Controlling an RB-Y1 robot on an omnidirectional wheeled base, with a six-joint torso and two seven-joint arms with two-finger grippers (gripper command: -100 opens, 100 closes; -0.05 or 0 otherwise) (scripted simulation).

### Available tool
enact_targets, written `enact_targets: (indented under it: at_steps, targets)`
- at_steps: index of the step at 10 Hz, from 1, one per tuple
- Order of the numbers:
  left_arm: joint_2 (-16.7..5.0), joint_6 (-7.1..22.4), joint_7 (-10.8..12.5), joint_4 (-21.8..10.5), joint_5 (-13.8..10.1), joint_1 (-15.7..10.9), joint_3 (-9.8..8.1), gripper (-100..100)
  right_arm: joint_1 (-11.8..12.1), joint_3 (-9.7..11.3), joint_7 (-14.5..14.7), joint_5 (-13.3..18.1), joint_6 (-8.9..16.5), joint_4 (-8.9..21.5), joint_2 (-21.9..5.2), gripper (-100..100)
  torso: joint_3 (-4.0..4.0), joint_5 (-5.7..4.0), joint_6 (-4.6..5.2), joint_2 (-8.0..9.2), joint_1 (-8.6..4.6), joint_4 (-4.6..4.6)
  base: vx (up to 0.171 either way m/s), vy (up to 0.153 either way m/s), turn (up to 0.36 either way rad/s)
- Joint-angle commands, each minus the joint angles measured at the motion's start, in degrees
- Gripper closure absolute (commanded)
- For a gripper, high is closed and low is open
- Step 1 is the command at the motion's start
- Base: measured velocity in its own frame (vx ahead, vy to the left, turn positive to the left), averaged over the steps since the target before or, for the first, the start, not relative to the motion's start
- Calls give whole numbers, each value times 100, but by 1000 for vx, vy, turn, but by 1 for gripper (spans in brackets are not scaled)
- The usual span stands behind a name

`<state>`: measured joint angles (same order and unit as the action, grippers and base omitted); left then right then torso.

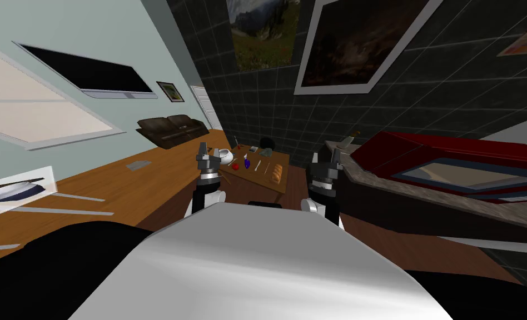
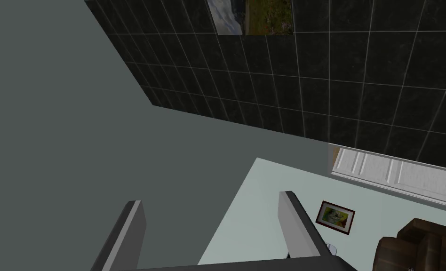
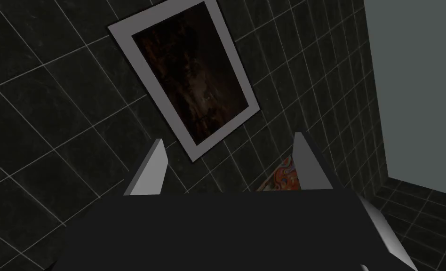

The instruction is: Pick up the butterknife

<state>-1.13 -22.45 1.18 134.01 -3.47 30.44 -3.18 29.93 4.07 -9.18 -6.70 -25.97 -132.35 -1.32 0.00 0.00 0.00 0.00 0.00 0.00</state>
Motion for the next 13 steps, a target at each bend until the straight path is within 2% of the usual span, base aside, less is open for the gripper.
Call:
enact_targets:
  at_steps: [1,6,7,9,10,12,13]
  targets:
    - [0,0,0,0,0,0,0,0,-122,-11,87,99,89,176,-202,-100,0,0,0,0,0,0,-68,20,78]
    - [1,0,0,0,0,-2,1,0,-650,-62,440,559,494,956,-652,-100,27,5,-2,46,22,11,-116,67,132]
    - [1,0,0,0,0,-1,1,0,-650,-62,440,559,494,1002,-652,-100,22,7,-2,36,33,9,-50,70,38]
    - [0,0,0,0,0,-1,1,0,-940,-94,615,823,726,1431,-828,-100,12,4,-2,21,17,5,-69,57,167]
    - [0,0,0,0,0,-1,1,0,-940,-94,615,823,726,1484,-828,-100,16,5,-2,29,21,6,-69,50,60]
    - [0,0,0,0,0,-1,1,0,-1259,-131,791,1119,986,1888,-999,-100,12,5,-1,21,21,5,-52,75,169]
    - [1,0,0,0,0,-1,1,0,-1259,-131,791,1119,986,2035,-999,-100,12,6,-2,20,25,5,-49,59,85]
